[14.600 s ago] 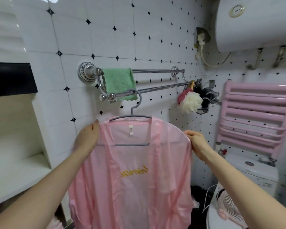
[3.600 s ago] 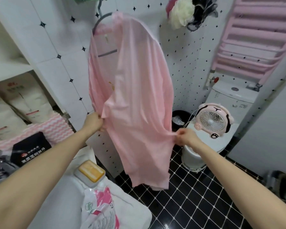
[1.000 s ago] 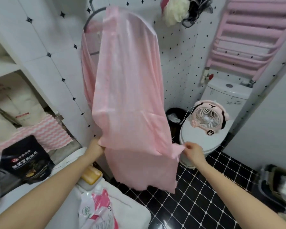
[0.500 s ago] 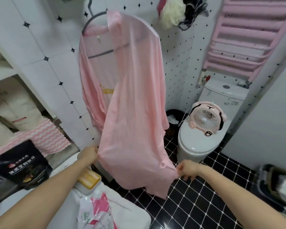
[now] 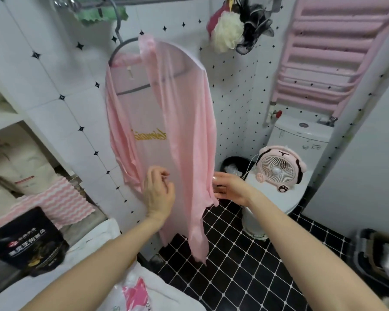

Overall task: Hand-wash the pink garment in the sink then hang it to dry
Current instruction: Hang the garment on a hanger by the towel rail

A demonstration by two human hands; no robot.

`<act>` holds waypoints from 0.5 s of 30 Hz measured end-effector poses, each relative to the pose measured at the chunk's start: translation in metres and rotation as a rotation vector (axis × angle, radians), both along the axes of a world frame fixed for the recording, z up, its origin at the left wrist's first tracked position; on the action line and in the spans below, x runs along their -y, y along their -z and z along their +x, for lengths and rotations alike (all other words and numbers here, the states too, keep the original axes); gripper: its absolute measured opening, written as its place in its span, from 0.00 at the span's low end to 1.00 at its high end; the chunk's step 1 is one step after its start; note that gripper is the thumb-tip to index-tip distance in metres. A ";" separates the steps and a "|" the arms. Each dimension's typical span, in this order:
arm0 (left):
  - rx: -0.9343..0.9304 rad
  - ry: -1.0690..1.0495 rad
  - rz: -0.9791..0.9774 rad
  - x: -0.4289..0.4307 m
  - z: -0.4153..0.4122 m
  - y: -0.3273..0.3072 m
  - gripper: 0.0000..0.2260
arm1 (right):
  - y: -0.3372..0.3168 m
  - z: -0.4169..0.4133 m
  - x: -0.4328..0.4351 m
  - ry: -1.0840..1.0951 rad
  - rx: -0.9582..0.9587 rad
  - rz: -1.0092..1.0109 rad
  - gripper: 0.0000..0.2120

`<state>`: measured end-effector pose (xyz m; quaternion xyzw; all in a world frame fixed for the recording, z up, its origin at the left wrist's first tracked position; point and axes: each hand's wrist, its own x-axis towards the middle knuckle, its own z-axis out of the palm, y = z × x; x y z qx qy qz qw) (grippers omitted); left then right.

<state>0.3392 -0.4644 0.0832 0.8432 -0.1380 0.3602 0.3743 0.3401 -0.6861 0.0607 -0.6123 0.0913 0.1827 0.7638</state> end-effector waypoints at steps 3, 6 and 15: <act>0.164 0.369 0.308 0.028 -0.014 -0.003 0.09 | 0.011 -0.011 -0.004 -0.110 0.087 -0.130 0.09; -0.130 0.423 0.299 0.047 -0.016 0.017 0.12 | 0.011 -0.026 -0.009 -0.107 0.142 -0.266 0.09; -0.871 0.164 -0.143 0.058 -0.003 0.023 0.25 | 0.014 -0.026 -0.037 0.459 -0.044 -0.110 0.22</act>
